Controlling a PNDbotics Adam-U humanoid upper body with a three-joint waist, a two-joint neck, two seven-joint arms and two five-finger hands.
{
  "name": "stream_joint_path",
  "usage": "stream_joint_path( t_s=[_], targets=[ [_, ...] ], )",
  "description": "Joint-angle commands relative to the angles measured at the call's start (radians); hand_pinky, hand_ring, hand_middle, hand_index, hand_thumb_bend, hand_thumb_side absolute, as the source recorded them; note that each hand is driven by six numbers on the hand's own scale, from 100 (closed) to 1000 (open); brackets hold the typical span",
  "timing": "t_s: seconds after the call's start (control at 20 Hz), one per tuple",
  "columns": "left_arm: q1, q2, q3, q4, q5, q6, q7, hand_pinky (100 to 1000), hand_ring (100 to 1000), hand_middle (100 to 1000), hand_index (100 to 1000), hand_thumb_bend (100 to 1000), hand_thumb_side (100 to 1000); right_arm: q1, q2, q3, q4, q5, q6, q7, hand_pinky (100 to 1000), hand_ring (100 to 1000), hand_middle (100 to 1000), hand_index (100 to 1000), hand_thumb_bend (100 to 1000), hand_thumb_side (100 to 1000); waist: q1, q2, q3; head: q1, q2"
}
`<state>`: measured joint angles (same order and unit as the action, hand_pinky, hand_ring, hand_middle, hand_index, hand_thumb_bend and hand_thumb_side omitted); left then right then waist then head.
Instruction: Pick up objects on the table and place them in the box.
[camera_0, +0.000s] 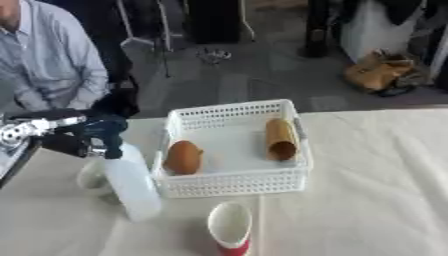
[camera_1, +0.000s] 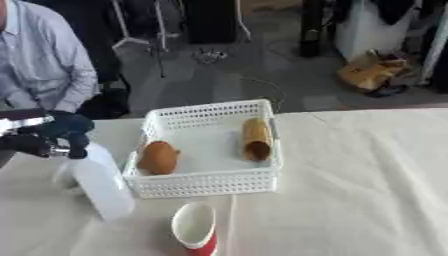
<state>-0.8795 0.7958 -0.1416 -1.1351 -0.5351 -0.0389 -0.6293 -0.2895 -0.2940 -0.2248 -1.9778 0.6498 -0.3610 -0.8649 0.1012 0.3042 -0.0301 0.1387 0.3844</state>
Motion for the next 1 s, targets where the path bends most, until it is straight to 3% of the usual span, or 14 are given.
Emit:
stream_joint_path(
  t_s=[0.05, 1.0],
  targets=[
    [-0.026, 0.025, 0.019, 0.006, -0.013, 0.006, 0.019, 1000, 991, 978, 1000, 705, 823, -0.005, -0.011, 0.003, -0.022, -0.006, -0.019, -0.018, 702, 827, 657, 729, 100, 1000, -0.003, -0.014, 0.000, 0.005, 0.000],
    [-0.034, 0.070, 0.036, -0.049, 0.034, 0.012, -0.050, 1000, 979, 968, 1000, 688, 831, 0.000, -0.014, -0.001, -0.022, -0.004, -0.004, -0.037, 701, 829, 655, 725, 100, 1000, -0.002, -0.020, 0.015, 0.002, 0.002]
  ],
)
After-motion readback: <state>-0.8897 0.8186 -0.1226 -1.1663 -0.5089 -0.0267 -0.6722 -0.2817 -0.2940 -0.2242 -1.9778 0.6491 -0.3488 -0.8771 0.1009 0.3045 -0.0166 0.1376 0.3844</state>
